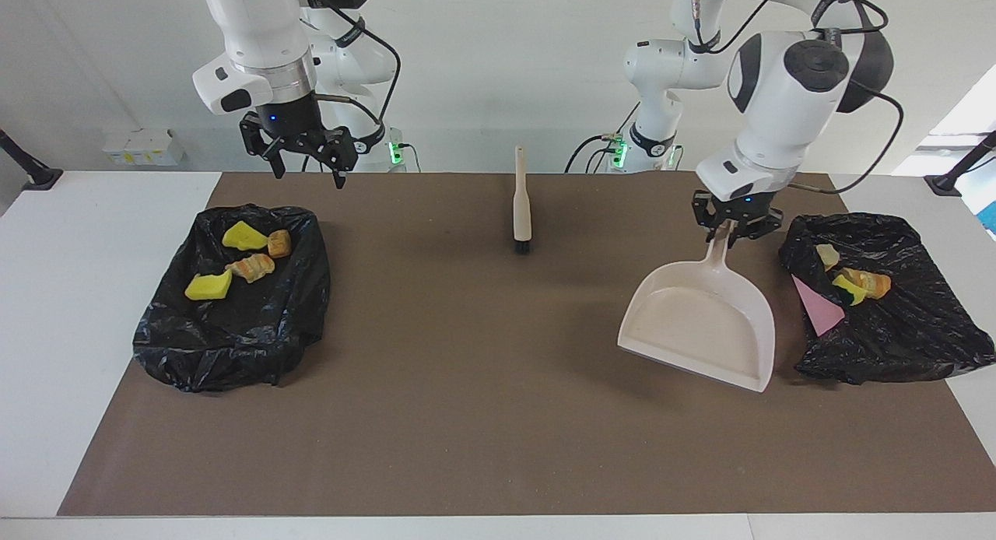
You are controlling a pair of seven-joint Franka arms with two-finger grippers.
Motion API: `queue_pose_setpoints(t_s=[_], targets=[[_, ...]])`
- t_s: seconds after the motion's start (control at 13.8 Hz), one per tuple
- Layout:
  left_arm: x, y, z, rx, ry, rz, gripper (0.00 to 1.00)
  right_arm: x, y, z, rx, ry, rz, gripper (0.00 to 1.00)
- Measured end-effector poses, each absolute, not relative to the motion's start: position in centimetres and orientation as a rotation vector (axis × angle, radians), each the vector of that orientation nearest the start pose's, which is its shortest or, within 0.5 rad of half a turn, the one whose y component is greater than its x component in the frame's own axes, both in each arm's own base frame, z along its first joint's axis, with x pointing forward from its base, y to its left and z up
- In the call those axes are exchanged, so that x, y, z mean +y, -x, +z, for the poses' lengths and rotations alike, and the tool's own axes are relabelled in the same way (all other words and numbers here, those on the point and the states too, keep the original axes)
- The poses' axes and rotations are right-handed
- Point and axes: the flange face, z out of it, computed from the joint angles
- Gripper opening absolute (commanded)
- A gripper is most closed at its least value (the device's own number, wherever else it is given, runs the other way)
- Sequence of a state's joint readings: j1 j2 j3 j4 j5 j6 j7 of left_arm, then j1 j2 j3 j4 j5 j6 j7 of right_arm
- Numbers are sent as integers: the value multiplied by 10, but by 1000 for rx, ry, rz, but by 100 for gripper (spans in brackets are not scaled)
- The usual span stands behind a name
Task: Sweep and dump trash in bin
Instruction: 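Place the dustpan on the table center with the left gripper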
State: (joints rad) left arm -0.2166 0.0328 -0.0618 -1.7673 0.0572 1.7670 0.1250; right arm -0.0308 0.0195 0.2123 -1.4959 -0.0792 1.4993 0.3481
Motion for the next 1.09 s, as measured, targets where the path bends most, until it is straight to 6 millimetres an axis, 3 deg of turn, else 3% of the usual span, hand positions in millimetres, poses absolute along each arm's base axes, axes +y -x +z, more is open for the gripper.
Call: queue_pose_setpoints(t_s=[0.15, 0.36, 0.73, 0.94, 1.09], targets=[[-193, -542, 523, 524, 3079, 4, 0, 88, -547, 643, 281, 3204, -7, 100], [-239, -535, 498, 410, 3131, -25, 0, 88, -547, 643, 283, 3201, -6, 100], [-331, -532, 416, 160, 3209, -102, 0, 87, -543, 647, 286, 3199, 2, 100], [-364, -526, 384, 124, 3248, -110, 0, 78, -540, 650, 267, 3204, 17, 100], [-381, -521, 376, 134, 3270, -141, 12, 66, -539, 652, 246, 3206, 30, 100]])
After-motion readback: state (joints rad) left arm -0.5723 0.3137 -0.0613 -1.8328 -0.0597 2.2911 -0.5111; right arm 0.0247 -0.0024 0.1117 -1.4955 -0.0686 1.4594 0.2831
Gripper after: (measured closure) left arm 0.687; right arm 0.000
